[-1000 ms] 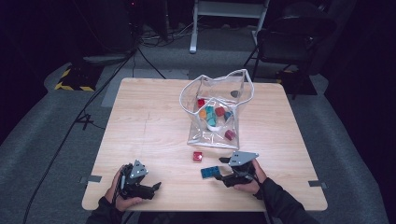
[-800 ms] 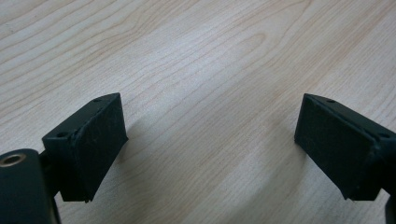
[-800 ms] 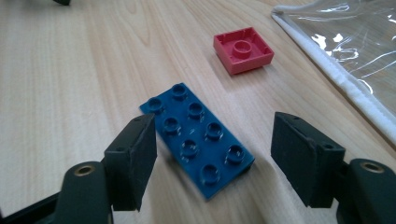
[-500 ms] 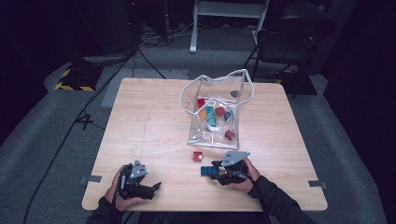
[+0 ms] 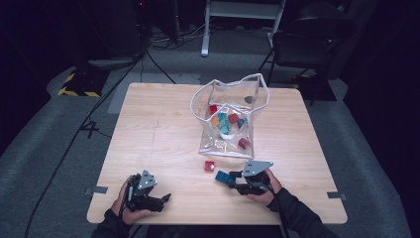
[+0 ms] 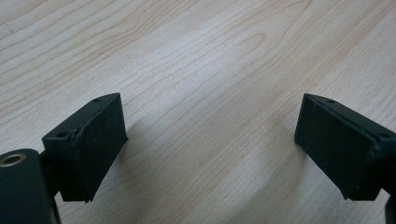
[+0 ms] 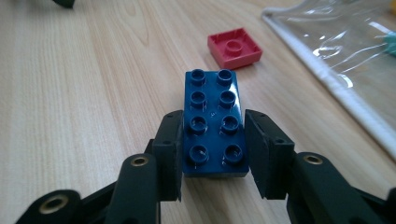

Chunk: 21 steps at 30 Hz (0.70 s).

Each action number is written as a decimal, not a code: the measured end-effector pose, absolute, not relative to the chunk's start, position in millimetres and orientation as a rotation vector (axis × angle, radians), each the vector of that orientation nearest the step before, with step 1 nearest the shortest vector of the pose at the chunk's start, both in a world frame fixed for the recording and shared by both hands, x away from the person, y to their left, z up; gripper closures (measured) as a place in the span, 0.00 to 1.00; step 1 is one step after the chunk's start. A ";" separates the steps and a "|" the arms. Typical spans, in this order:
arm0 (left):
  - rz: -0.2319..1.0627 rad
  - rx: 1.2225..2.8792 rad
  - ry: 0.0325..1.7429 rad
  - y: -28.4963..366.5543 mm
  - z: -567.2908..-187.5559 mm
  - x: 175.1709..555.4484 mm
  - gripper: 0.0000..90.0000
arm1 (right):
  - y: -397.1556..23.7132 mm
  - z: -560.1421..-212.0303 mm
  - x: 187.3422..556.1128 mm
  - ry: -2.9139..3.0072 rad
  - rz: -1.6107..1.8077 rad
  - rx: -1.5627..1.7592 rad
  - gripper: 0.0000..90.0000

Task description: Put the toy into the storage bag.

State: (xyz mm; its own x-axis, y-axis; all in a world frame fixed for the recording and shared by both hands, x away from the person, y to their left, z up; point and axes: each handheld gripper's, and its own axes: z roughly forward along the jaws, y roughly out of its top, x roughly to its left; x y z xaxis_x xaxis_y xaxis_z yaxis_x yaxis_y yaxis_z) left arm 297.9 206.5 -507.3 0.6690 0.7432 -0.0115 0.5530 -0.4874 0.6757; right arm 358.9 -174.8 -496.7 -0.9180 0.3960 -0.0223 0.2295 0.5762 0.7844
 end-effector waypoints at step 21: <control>0.372 2.221 0.995 206.5 -507.3 297.9 0.10 | -227.7 -424.9 349.0 2.342 1.418 0.600 0.66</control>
State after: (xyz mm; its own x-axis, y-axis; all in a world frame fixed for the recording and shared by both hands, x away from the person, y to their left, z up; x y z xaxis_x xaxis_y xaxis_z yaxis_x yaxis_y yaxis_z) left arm 297.9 206.5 -507.3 0.6688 0.7433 -0.0116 0.5531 -0.4871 0.6759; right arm 349.0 -227.7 -424.9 -0.8541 0.5158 -0.0670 0.1798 0.4137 0.8925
